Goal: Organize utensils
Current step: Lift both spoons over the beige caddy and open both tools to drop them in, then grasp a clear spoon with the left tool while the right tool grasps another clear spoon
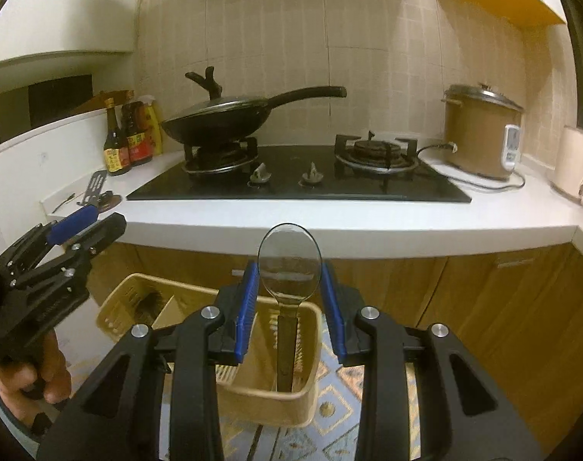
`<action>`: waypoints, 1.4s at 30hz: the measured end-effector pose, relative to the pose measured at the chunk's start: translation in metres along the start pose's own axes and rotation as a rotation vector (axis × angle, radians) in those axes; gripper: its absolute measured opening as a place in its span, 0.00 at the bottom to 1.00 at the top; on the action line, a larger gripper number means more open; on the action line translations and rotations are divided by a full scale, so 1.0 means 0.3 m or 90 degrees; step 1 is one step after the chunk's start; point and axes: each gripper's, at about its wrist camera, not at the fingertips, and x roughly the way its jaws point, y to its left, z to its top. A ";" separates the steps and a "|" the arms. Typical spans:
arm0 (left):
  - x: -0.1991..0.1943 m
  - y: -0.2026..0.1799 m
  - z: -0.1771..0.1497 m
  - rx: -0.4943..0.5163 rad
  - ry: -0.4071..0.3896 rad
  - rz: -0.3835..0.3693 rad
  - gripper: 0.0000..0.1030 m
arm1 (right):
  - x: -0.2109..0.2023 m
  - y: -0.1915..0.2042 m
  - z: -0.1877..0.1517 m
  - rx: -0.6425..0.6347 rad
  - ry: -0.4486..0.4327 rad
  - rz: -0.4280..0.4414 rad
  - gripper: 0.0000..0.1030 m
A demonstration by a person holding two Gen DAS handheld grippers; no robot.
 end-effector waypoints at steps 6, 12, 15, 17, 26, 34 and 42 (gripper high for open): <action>-0.100 0.103 0.019 -0.083 0.030 -0.065 0.55 | -0.064 -0.008 -0.001 0.021 0.031 0.031 0.41; -0.193 0.188 0.018 -0.156 0.061 -0.105 0.55 | -0.147 -0.010 -0.001 0.033 0.046 0.040 0.46; -0.248 0.195 0.016 -0.155 0.090 -0.106 0.55 | -0.188 0.003 -0.009 0.034 0.062 0.046 0.46; -0.272 0.191 0.011 -0.148 0.112 -0.111 0.55 | -0.218 0.015 -0.016 0.035 0.075 0.056 0.46; -0.306 0.165 -0.097 -0.143 0.265 -0.132 0.55 | -0.203 0.029 -0.128 0.080 0.241 0.124 0.46; -0.174 0.119 -0.356 -0.152 0.455 -0.159 0.55 | -0.099 0.066 -0.336 0.086 0.403 0.166 0.46; -0.078 0.084 -0.486 -0.154 0.534 -0.157 0.55 | -0.024 0.125 -0.506 0.082 0.516 0.198 0.36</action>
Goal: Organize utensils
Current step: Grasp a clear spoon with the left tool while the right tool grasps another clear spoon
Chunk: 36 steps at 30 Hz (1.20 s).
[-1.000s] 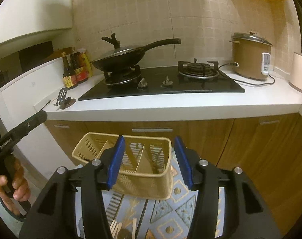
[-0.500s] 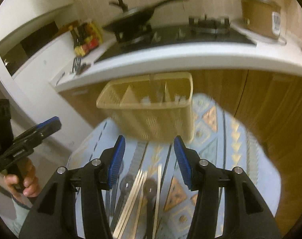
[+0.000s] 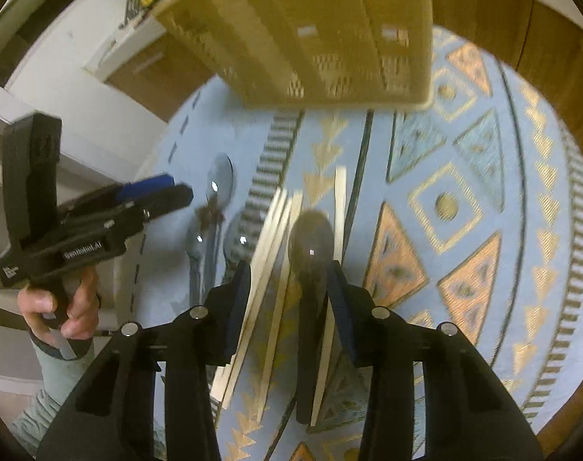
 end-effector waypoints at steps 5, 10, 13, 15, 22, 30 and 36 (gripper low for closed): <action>0.029 0.008 0.017 -0.018 0.006 0.001 0.55 | 0.058 0.015 -0.014 -0.007 0.030 -0.010 0.34; 0.063 0.013 0.042 -0.036 0.016 -0.002 0.55 | 0.105 0.034 -0.028 -0.015 0.047 -0.024 0.32; 0.081 0.016 0.047 -0.045 0.021 -0.002 0.55 | 0.117 0.046 -0.029 -0.028 0.044 -0.038 0.32; 0.093 0.013 0.051 -0.050 0.021 -0.002 0.55 | 0.122 0.057 -0.021 -0.037 0.043 -0.053 0.30; 0.117 -0.036 0.054 -0.028 0.016 0.030 0.56 | 0.140 0.073 -0.017 -0.056 0.043 -0.076 0.28; 0.160 -0.127 0.040 0.026 -0.007 0.121 0.54 | 0.133 0.101 -0.017 -0.090 0.019 -0.133 0.20; 0.183 -0.175 0.029 0.057 -0.027 0.184 0.32 | 0.134 0.097 -0.025 -0.102 -0.001 -0.119 0.11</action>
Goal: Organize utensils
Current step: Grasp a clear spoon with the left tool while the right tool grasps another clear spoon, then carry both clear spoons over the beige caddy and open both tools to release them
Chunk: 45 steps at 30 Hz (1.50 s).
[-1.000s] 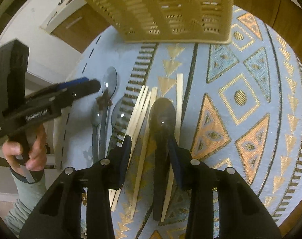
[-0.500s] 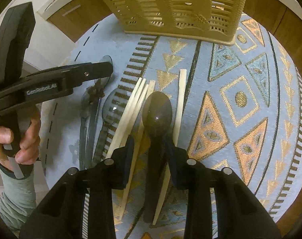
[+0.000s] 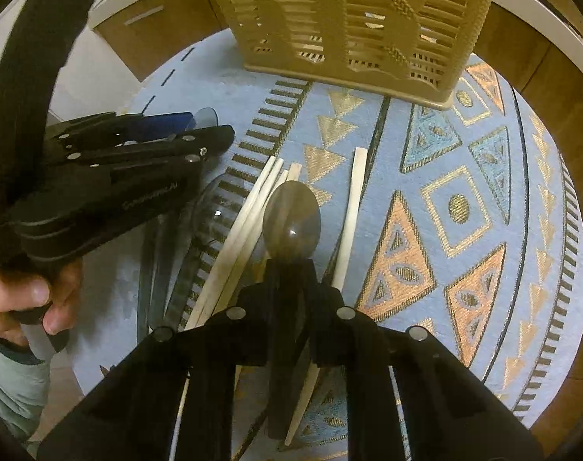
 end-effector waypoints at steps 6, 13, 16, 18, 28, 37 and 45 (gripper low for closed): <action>-0.017 0.037 -0.013 -0.024 -0.015 -0.051 0.31 | -0.059 -0.057 -0.018 0.016 -0.038 0.031 0.09; -0.025 0.070 -0.022 -0.042 -0.018 -0.090 0.31 | -0.145 -0.150 0.004 0.055 -0.087 0.047 0.09; -0.021 0.065 -0.027 -0.038 -0.021 -0.089 0.31 | -0.166 -0.214 0.002 0.074 -0.093 0.028 0.09; -0.029 0.078 -0.035 -0.038 -0.023 -0.094 0.31 | -0.173 -0.251 -0.001 0.077 -0.094 -0.012 0.09; -0.047 0.073 -0.031 -0.032 -0.039 -0.110 0.30 | -0.134 -0.329 -0.027 0.068 -0.072 -0.078 0.09; -0.235 0.125 -0.038 -0.027 -0.168 -0.174 0.30 | -0.277 -0.298 -0.050 0.056 -0.198 -0.007 0.09; -0.444 0.153 -0.009 -0.033 -0.302 -0.195 0.30 | -0.455 -0.239 -0.016 0.040 -0.359 0.067 0.09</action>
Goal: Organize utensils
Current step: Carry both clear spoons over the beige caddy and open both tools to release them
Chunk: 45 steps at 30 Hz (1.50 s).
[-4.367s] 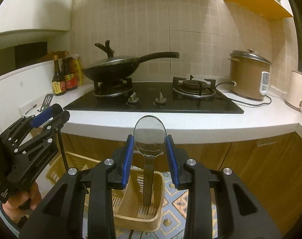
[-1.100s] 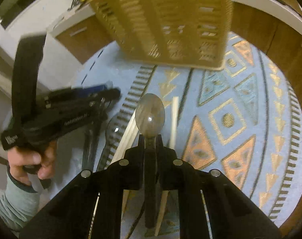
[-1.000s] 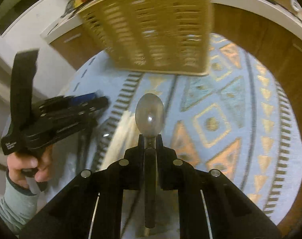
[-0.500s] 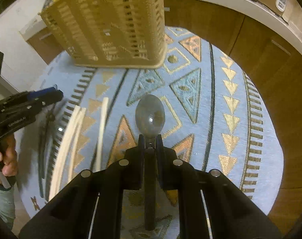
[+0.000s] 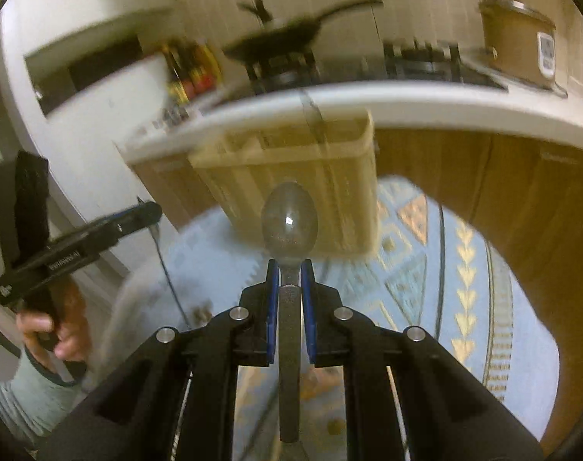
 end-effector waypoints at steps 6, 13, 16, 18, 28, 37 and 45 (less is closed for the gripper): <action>-0.097 -0.057 0.152 0.022 -0.087 -0.009 0.30 | -0.059 0.055 0.125 -0.006 -0.116 0.015 0.09; -0.131 -0.116 0.362 0.070 -0.174 0.019 0.30 | -0.029 0.037 0.297 -0.004 -0.190 -0.016 0.09; -0.099 -0.136 0.434 0.079 -0.194 0.020 0.30 | -0.004 0.009 0.367 0.007 -0.204 -0.019 0.09; -0.068 -0.146 0.464 0.082 -0.201 0.022 0.30 | 0.014 -0.006 0.411 0.011 -0.218 -0.020 0.09; 0.159 -0.177 0.461 0.112 -0.201 0.057 0.30 | 0.134 -0.064 0.458 -0.029 -0.277 -0.055 0.09; 0.261 -0.121 0.404 0.092 -0.179 0.056 0.30 | 0.217 -0.095 0.385 -0.068 -0.289 -0.046 0.09; 0.290 -0.107 0.341 0.095 -0.163 0.059 0.30 | 0.254 -0.071 0.312 -0.125 -0.286 -0.030 0.09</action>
